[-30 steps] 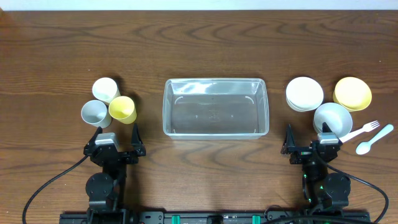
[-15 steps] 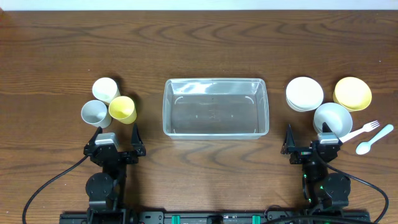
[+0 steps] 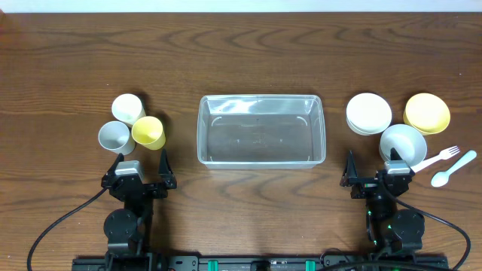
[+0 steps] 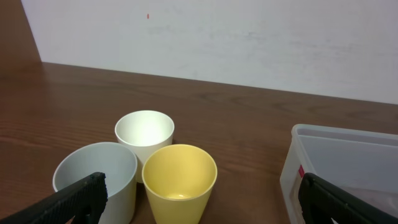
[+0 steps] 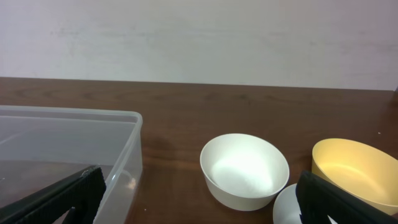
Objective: Pack container
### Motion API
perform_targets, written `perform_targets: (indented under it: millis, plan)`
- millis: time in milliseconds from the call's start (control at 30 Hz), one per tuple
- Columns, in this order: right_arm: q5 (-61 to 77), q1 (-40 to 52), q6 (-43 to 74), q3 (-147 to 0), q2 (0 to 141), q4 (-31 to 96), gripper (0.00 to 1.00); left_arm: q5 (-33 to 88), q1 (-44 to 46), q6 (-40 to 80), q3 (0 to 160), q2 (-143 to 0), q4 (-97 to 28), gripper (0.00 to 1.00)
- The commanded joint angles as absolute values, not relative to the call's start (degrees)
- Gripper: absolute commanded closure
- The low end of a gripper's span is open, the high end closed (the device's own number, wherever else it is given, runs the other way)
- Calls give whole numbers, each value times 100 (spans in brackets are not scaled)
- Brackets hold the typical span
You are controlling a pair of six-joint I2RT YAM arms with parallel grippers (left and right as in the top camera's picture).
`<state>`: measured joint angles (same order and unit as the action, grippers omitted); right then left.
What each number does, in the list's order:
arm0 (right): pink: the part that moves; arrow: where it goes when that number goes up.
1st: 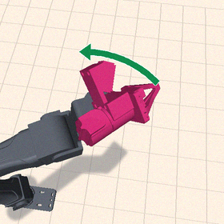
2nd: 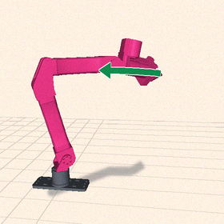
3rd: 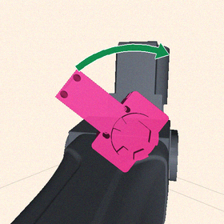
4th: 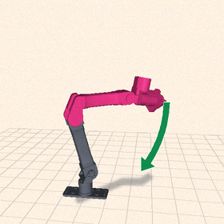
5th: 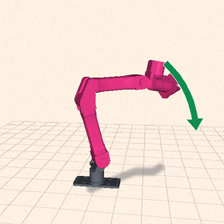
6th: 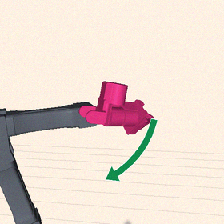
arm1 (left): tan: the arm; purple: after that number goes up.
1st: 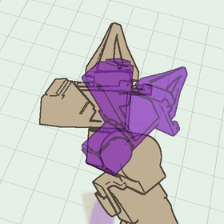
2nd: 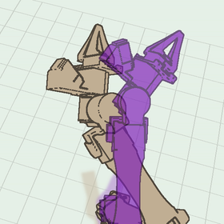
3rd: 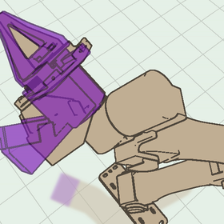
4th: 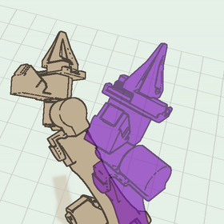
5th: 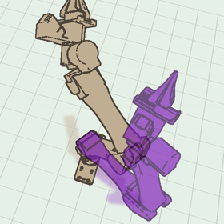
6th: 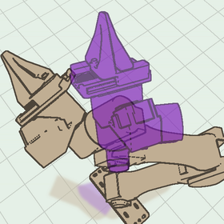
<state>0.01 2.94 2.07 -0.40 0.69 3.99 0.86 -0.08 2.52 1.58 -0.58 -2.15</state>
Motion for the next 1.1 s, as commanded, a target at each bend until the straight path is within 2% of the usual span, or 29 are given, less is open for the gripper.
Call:
perform_targets:
  millis: [0, 267, 500, 733, 933, 1067]
  plan:
    - [-36, 340, 123, -32, 38, 429, 1, 45, -36, 152, 23, -23, -403, 2]
    - [32, 340, 913, -32, 38, 425, 1, 89, -36, 213, 27, -23, -392, 2]
    - [145, 340, 963, -537, 106, 941, 1, 91, -36, 1028, 556, -143, -751, 2]
    - [176, 340, 956, -2104, 1194, 2324, 1, 237, -32, 1214, 2414, -1260, -2161, 2]
    - [187, 340, 939, -3789, 2982, 3573, 1, 242, -32, 1216, 4274, -2875, -3693, 2]
    - [222, 340, 823, -5231, 4456, 4958, 1, 366, -32, 1212, 5804, -4217, -5293, 2]
